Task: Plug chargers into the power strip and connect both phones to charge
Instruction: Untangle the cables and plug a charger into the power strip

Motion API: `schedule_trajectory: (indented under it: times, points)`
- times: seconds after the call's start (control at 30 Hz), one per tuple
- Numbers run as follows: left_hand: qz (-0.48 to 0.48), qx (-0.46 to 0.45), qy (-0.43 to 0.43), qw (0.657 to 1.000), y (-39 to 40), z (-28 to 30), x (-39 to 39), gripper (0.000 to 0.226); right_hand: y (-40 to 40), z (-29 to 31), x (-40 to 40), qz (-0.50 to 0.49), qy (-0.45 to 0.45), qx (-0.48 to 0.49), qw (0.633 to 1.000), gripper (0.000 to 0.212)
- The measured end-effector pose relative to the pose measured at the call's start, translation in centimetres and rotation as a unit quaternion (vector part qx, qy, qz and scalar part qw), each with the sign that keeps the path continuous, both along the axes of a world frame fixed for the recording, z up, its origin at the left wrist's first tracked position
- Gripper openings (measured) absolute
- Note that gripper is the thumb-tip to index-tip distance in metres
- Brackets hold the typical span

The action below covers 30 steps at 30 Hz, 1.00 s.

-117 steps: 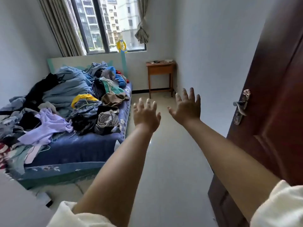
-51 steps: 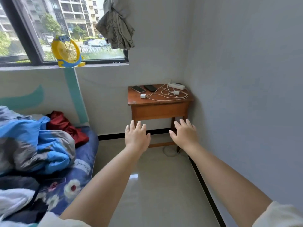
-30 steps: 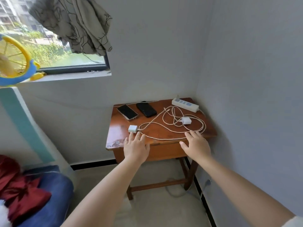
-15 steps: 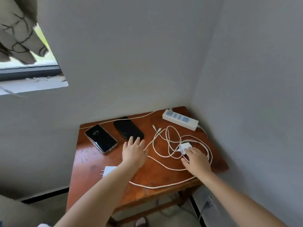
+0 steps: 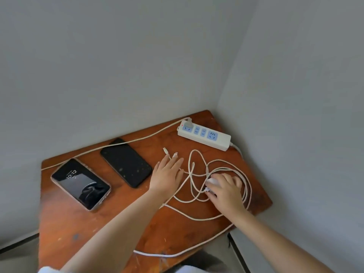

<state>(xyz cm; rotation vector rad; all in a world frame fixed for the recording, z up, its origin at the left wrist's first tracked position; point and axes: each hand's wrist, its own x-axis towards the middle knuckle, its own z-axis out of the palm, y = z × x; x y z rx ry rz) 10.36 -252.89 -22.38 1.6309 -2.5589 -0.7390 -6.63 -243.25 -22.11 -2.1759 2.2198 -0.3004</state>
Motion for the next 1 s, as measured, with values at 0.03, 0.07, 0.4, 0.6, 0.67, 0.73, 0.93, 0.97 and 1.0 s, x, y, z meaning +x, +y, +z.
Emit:
schedule_trajectory:
  times: [0.03,0.07,0.4,0.6,0.67,0.73,0.93,0.97,1.0]
  points:
    - [0.005,0.005,0.009,1.000,-0.2,0.0,0.1,0.046,0.0,-0.3,-0.3,0.007,-0.006,-0.020,1.000,0.027]
    - [0.011,0.007,0.023,1.000,-0.5,0.1,0.3,0.045,0.0,-0.5,-0.6,0.016,-0.015,-0.045,0.999,0.024]
    - [-0.080,-0.042,0.065,0.994,-2.6,2.2,-3.3,0.046,-3.6,0.5,-4.6,0.073,-0.070,-0.143,0.985,0.007]
    - [-0.024,0.016,-0.033,0.999,-3.4,-0.1,-3.1,0.041,-4.7,0.7,-6.1,0.105,-0.063,-0.025,0.992,0.020]
    - [0.002,0.023,-0.045,0.999,-3.5,-0.6,-2.3,0.041,-4.6,0.4,-6.1,0.134,-0.030,-0.007,0.991,0.032]
    - [0.022,0.023,-0.058,0.998,-3.5,-1.0,-1.6,0.041,-4.7,0.1,-5.9,0.141,-0.014,0.000,0.990,0.037]
    - [0.033,-0.013,-0.106,0.994,-2.4,-2.0,-0.4,0.047,-5.4,0.7,-6.1,0.163,0.009,-0.067,0.984,0.024]
    - [0.037,-0.020,-0.111,0.993,-2.2,-2.2,-0.4,0.049,-5.6,1.1,-6.3,0.165,0.010,-0.077,0.983,0.022]
    - [0.044,-0.025,-0.113,0.992,-2.1,-2.4,-0.5,0.050,-5.9,1.7,-6.4,0.165,0.011,-0.083,0.983,0.022]
